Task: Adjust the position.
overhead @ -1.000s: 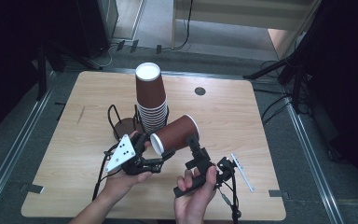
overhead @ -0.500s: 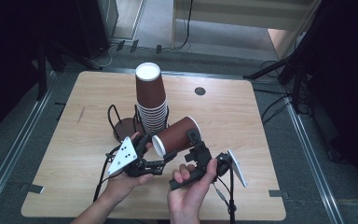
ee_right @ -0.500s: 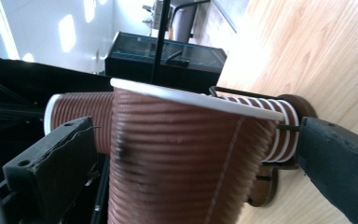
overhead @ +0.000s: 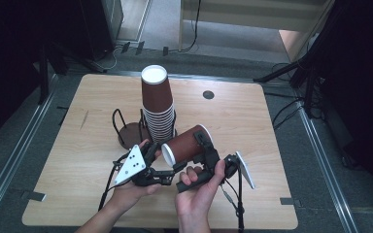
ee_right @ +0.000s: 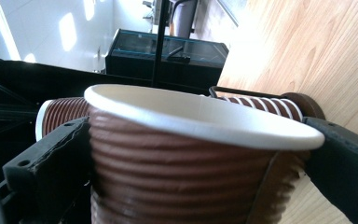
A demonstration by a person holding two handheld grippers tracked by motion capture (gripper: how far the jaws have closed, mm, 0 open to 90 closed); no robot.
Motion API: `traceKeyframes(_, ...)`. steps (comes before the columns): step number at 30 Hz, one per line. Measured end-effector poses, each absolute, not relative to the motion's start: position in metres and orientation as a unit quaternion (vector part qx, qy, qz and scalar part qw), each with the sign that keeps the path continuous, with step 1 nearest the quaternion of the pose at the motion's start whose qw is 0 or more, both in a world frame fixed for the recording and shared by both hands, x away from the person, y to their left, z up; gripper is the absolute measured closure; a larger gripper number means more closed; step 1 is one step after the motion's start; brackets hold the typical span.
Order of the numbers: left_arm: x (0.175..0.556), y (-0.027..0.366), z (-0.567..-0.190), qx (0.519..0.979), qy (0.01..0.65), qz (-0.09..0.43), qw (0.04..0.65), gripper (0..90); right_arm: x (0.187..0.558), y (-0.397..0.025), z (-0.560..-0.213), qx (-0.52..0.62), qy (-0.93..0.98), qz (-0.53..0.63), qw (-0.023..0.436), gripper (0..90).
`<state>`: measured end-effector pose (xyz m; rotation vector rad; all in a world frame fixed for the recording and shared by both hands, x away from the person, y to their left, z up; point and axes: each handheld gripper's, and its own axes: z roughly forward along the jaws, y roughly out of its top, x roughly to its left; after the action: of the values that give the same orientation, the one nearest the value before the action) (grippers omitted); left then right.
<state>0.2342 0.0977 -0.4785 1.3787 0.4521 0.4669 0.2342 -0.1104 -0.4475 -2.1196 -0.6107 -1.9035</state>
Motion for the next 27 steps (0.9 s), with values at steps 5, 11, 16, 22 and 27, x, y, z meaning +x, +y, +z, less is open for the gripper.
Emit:
traceKeyframes(5, 0.235, 0.099, -0.478, 0.624, 0.205, 0.208, 0.725, 23.9, 0.239, -0.110, -0.451, -0.714, -0.208, -0.655, 0.132, 0.0)
traceKeyframes(11, 0.234, 0.100, -0.478, 0.623, 0.198, 0.209, 0.727, 23.7, 0.241, -0.110, -0.452, -0.706, -0.210, -0.662, 0.139, 2.1)
traceKeyframes(16, 0.234, 0.101, -0.478, 0.623, 0.196, 0.209, 0.728, 22.9, 0.240, -0.111, -0.451, -0.704, -0.213, -0.662, 0.143, 4.3)
traceKeyframes(22, 0.231, 0.106, -0.476, 0.626, 0.205, 0.208, 0.723, 21.5, 0.241, -0.109, -0.450, -0.701, -0.226, -0.659, 0.153, 5.8)
traceKeyframes(27, 0.229, 0.111, -0.473, 0.626, 0.211, 0.194, 0.725, 10.7, 0.241, -0.109, -0.445, -0.693, -0.225, -0.668, 0.152, 6.1)
